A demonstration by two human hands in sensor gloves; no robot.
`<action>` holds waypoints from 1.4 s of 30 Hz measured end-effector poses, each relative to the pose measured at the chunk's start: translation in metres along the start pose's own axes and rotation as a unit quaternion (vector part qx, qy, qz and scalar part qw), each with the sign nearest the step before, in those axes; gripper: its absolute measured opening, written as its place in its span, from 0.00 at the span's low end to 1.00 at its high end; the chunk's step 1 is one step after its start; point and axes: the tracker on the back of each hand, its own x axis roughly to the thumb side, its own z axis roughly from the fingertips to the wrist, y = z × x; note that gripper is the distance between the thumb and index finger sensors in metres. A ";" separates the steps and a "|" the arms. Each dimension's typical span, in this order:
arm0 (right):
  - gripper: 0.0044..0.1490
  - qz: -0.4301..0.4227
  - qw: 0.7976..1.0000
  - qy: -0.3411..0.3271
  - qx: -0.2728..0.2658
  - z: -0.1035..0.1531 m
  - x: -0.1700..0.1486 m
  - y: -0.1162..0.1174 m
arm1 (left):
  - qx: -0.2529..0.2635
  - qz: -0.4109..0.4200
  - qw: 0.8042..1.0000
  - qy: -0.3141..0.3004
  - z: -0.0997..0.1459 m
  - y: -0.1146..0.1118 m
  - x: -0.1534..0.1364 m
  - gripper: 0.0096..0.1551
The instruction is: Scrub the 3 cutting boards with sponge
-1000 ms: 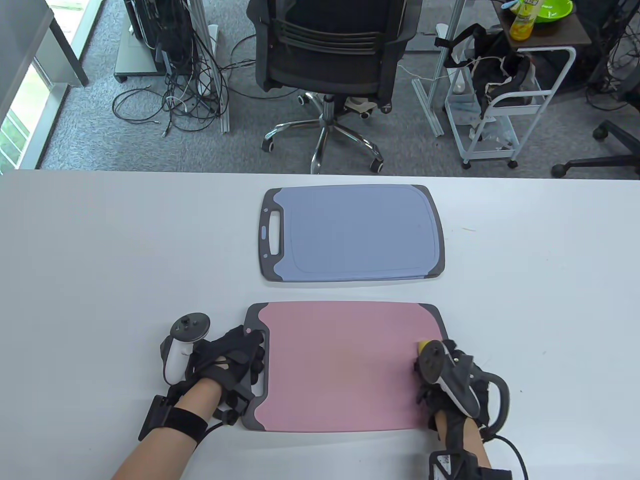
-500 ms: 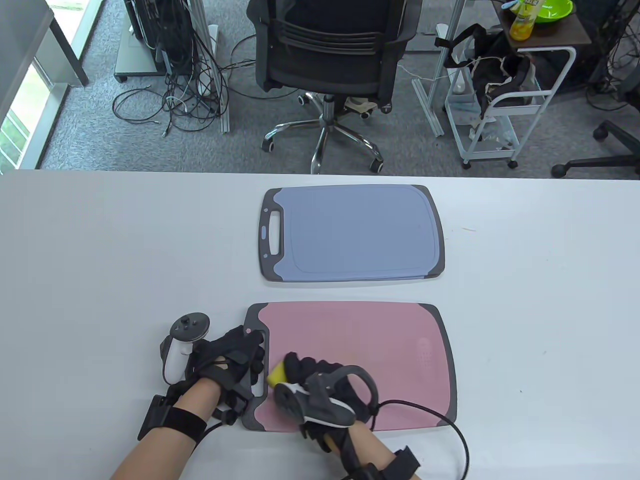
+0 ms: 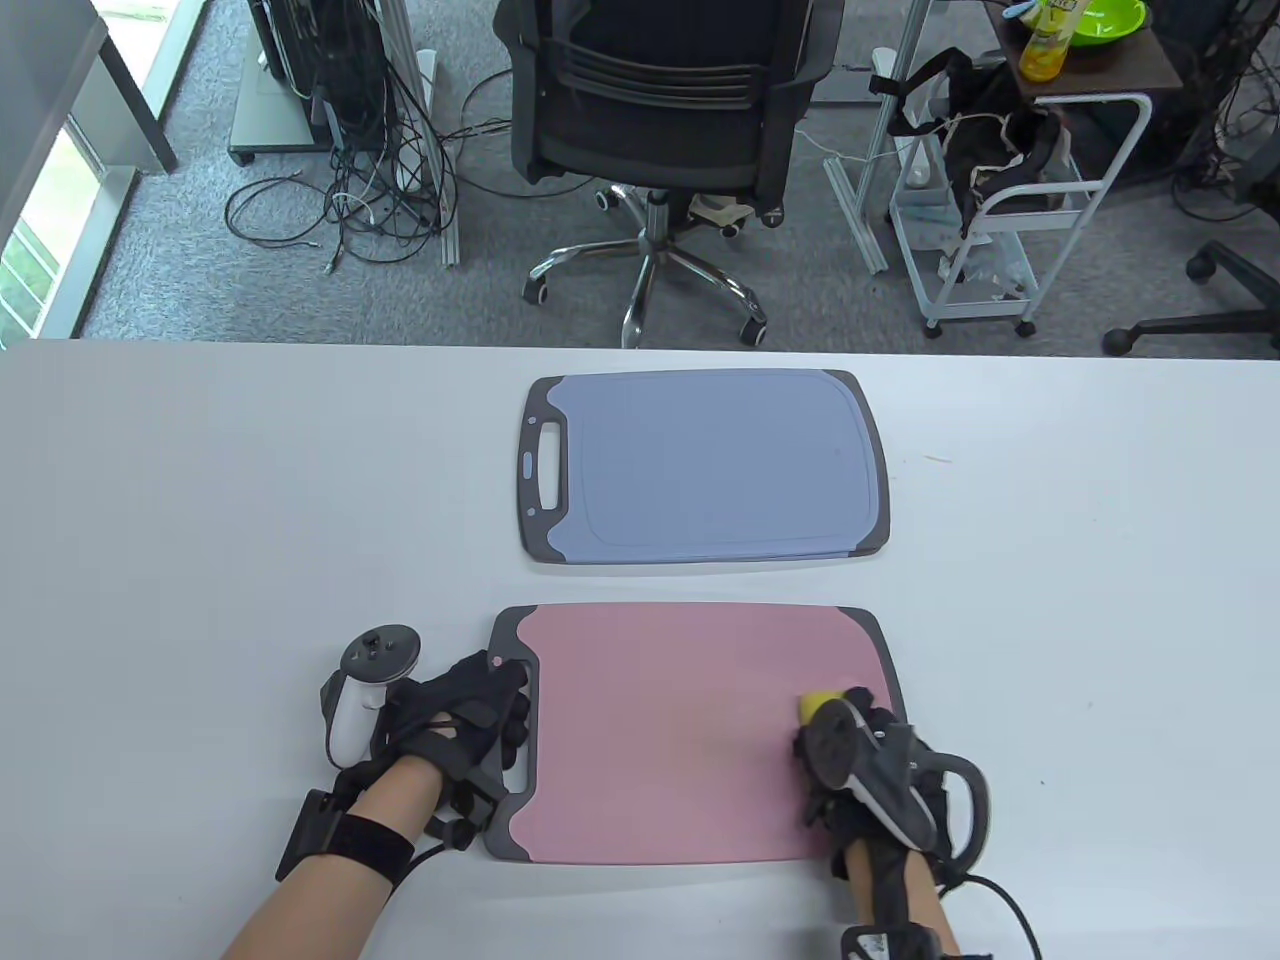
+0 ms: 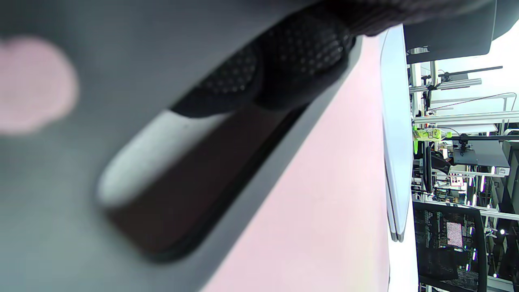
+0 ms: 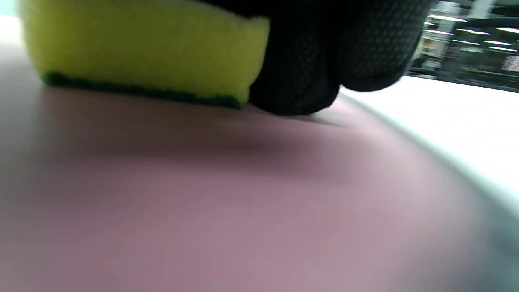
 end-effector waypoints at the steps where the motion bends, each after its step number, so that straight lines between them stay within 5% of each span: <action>1: 0.48 -0.006 0.997 -0.080 -0.013 0.004 0.040 -0.004 | 0.001 -0.001 1.000 0.000 0.000 0.000 0.000 0.31; 5: 0.48 0.071 0.957 -0.279 -0.041 0.037 0.151 -0.009 | -0.001 0.001 1.000 0.000 0.000 0.000 0.000 0.31; 7: 0.48 0.077 0.937 -0.333 -0.076 0.050 0.178 -0.010 | -0.004 0.002 1.000 0.000 0.000 0.000 0.000 0.31; 9: 0.48 0.073 0.946 -0.312 -0.055 0.051 0.173 -0.009 | -0.004 0.000 1.000 -0.001 0.000 0.000 0.000 0.31; 13: 0.47 0.057 0.975 -0.211 -0.044 0.029 0.110 -0.005 | -0.006 0.001 1.000 -0.001 0.000 0.000 0.000 0.31; 16: 0.47 0.031 0.997 -0.067 -0.004 0.012 0.021 0.000 | -0.002 -0.002 1.000 -0.002 -0.001 0.000 0.000 0.31; 20: 0.47 0.009 0.993 0.114 0.013 0.021 -0.090 0.013 | -0.002 -0.002 1.000 -0.002 -0.001 0.000 0.000 0.31; 23: 0.47 -0.088 0.977 0.184 0.058 0.028 -0.121 0.017 | 0.000 -0.004 1.000 -0.002 -0.001 0.000 0.000 0.31; 28: 0.48 0.045 0.997 0.067 0.005 0.020 -0.059 0.007 | 0.005 -0.008 1.000 -0.003 -0.001 0.000 0.000 0.31; 29: 0.48 0.011 1.000 -0.022 0.011 0.017 -0.029 0.006 | 0.006 -0.009 1.000 -0.003 -0.001 0.000 0.000 0.31; 30: 0.48 -0.003 0.999 -0.034 -0.009 0.020 -0.008 0.004 | 0.008 -0.010 1.000 -0.002 -0.001 0.000 0.000 0.31; 36: 0.49 0.058 0.951 -0.300 -0.040 0.050 0.162 -0.008 | 0.024 -0.020 1.000 -0.002 0.000 -0.001 0.000 0.30; 39: 0.49 0.069 0.944 -0.319 -0.038 0.055 0.196 -0.009 | 0.027 -0.008 1.000 -0.001 0.001 -0.001 -0.002 0.30; 42: 0.48 0.053 0.951 -0.301 -0.039 0.049 0.173 -0.009 | 0.035 0.013 0.999 0.004 0.003 -0.001 -0.004 0.30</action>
